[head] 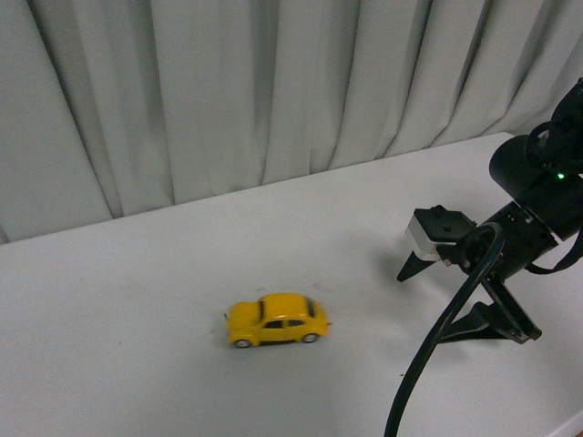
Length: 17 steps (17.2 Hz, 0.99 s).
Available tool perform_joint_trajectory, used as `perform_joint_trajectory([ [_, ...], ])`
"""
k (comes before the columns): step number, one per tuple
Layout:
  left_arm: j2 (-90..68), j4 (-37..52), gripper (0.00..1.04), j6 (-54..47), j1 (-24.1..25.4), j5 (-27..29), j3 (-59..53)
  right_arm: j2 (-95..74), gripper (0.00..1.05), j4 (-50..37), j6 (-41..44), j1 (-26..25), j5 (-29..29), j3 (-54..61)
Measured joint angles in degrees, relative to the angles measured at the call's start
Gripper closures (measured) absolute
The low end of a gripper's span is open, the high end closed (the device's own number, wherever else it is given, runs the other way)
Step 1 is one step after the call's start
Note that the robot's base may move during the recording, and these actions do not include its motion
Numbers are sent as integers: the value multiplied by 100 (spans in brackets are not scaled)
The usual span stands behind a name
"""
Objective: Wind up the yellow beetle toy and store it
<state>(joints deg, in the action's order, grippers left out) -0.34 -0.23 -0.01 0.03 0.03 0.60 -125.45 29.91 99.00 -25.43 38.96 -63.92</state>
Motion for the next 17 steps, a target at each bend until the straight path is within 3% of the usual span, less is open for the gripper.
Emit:
perform_joint_trajectory([
  [7,0,0,7,0,0,0,0,350,7,-442,2,223,-9,192],
  [17,0,2,7,0,0,2,0,2371,7,-474,20,680,553,905],
])
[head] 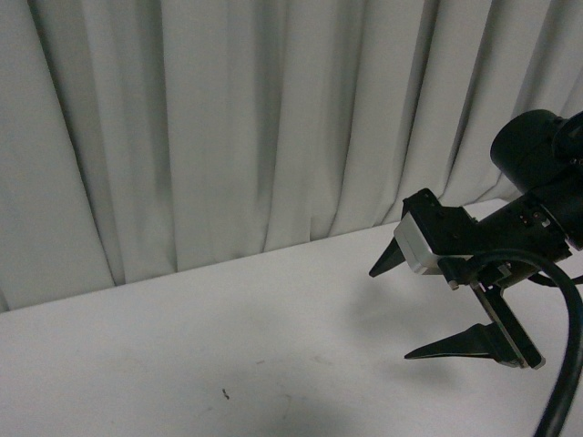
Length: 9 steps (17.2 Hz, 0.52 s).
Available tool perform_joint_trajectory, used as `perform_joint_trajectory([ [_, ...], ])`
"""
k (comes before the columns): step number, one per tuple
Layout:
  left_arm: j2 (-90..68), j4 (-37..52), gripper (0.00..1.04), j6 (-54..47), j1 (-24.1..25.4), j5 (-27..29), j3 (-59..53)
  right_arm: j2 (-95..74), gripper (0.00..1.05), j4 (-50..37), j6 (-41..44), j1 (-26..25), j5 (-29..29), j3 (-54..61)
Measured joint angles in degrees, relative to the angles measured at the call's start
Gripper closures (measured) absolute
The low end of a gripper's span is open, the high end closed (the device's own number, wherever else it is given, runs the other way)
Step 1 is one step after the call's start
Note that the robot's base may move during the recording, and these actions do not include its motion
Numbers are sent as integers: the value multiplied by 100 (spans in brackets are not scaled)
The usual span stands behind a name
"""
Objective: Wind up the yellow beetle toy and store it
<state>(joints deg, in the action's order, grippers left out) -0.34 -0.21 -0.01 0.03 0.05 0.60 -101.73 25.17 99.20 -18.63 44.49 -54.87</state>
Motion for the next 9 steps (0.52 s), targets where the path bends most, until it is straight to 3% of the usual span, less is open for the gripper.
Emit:
perform_joint_trajectory([
  [2,0,0,7,0,0,-2,0,540,7,24,13,114,197,76],
  [3,0,-2,7,0,0,0,0,1023,13,-2201,-811,334,-603,820],
  [4,0,0,7,0,0,-4,0,1534,24,-4079,-2277,625,-1768,1797],
  [6,0,-2,7,0,0,2,0,2710,46,-6319,-5453,1093,-3250,3324],
  [7,0,0,7,0,0,2,0,3663,59,-6502,-6953,1241,-3773,3512],
  [9,0,0,7,0,0,0,0,4929,82,-6393,-8922,1434,-3985,3849],
])
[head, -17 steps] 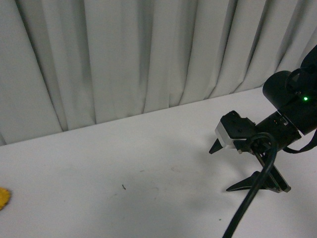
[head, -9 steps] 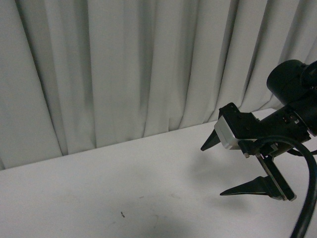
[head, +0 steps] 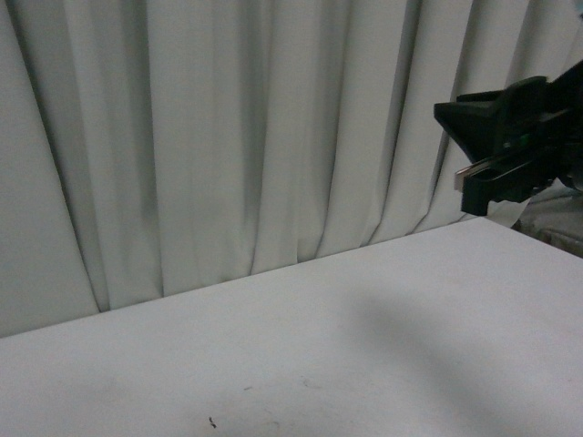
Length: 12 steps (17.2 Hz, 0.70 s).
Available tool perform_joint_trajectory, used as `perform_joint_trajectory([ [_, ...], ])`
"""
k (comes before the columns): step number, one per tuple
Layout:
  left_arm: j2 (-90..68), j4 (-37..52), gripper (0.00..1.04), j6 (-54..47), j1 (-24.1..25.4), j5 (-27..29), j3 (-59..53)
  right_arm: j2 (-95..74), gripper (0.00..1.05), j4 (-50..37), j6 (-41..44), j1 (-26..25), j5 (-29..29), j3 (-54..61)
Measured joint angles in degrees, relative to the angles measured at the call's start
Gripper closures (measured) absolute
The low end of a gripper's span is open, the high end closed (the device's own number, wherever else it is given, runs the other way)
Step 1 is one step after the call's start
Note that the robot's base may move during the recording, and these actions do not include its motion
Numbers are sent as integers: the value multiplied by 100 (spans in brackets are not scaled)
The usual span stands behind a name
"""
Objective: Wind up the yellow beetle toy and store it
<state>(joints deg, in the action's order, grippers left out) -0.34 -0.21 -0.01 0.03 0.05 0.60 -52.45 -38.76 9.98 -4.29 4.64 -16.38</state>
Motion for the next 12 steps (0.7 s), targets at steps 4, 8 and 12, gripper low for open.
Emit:
perform_joint_trajectory([
  [4,0,0,7,0,0,-2,0,710,103,236,-831,457,-450,754],
  [8,0,0,7,0,0,-2,0,1458,103,662,-896,455,-450,1154],
  [12,0,0,7,0,0,-2,0,2267,103,1207,-898,455,-450,1379],
])
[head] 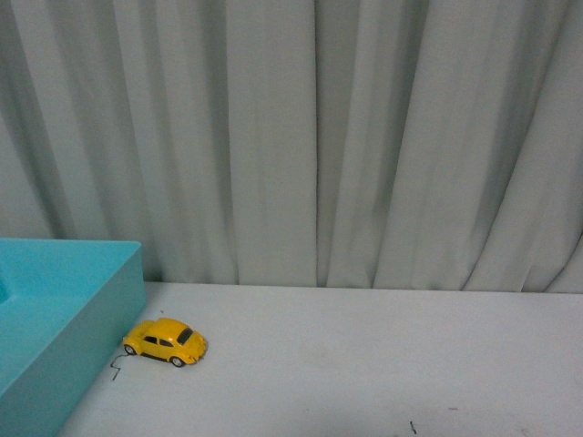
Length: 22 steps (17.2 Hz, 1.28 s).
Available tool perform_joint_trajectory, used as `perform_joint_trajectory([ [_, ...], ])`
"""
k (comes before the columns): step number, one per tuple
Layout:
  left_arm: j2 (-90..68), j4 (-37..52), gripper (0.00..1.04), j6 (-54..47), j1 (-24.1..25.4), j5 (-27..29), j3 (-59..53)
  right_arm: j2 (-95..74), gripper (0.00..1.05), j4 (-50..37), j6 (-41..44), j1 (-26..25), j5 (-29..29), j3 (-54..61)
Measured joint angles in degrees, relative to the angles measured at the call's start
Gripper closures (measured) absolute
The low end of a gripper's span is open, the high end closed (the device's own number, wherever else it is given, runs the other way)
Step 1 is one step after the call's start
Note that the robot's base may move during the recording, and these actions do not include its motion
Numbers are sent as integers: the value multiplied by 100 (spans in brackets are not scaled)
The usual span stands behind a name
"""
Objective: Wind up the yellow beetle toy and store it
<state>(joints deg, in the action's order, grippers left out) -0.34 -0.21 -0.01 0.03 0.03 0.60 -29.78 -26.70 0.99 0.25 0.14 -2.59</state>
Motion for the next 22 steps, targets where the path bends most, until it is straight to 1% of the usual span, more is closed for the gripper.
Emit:
perform_joint_trajectory([
  [1,0,0,7,0,0,0,0,109,103,-175,-4,0,0,118],
  [8,0,0,7,0,0,0,0,1261,103,938,-13,0,-7,199],
  [15,0,0,7,0,0,0,0,1989,103,1683,-13,0,-7,199],
  [17,0,2,7,0,0,4,0,2868,103,2708,-13,0,-9,197],
  [18,0,0,7,0,0,2,0,2966,103,2592,-17,0,-11,181],
  [19,0,2,7,0,0,2,0,2959,103,2750,-15,0,-15,197],
  [22,0,0,7,0,0,0,0,2964,103,2691,-15,0,-15,197],
])
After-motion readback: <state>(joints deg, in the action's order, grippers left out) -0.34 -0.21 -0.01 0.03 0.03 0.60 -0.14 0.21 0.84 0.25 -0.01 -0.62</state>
